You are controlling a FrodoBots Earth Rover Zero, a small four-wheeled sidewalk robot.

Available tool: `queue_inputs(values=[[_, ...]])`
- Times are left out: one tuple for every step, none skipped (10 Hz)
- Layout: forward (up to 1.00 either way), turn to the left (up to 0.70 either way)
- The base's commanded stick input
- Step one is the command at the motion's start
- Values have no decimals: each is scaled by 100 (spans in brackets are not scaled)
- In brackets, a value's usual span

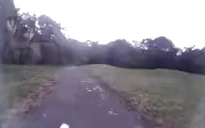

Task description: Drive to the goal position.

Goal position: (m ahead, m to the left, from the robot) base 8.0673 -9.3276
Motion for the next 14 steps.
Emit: queue_inputs(values=[[70,11],[70,14],[70,11],[70,8],[70,4],[70,1],[70,8],[70,21],[70,31],[70,33],[70,29],[70,25],[70,16],[70,0]])
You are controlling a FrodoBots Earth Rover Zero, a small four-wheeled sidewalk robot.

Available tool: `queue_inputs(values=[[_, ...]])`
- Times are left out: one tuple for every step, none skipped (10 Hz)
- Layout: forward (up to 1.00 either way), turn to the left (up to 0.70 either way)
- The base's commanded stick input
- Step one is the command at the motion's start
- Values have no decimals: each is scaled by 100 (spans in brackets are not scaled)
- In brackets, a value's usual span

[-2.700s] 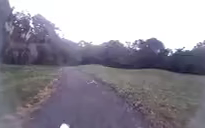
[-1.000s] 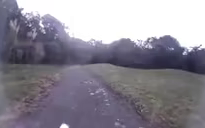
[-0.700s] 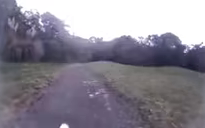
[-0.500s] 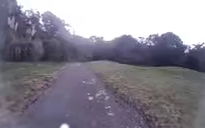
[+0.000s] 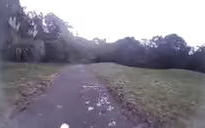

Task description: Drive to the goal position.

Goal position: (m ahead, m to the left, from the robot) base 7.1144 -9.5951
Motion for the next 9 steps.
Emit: queue_inputs(values=[[70,0],[70,0],[70,0],[70,0],[70,0],[70,4],[70,16],[70,27],[70,32]])
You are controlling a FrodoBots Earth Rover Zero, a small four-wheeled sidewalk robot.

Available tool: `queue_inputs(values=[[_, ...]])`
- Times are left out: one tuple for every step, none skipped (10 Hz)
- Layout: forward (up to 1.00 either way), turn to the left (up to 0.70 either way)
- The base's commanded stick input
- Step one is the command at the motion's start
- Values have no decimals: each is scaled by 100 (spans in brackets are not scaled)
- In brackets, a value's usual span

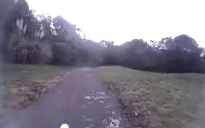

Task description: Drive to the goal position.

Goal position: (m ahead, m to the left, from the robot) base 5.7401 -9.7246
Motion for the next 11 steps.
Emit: queue_inputs(values=[[70,24],[70,15],[70,7],[70,0],[70,0],[70,1],[70,2],[70,4],[70,9],[70,26],[70,35]])
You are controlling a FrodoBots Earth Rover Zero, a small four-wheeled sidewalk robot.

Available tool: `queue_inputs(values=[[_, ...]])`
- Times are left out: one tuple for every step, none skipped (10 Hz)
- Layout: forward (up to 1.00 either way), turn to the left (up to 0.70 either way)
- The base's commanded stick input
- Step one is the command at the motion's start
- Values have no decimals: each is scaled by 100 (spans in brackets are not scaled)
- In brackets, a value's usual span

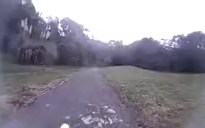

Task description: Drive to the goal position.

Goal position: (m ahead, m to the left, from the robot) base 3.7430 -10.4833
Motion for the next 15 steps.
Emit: queue_inputs(values=[[70,35],[70,35],[70,35],[70,35],[70,14],[70,0],[70,0],[70,-9],[70,-27],[70,-32],[70,-35],[70,-35],[70,-35],[70,-35],[70,-35]])
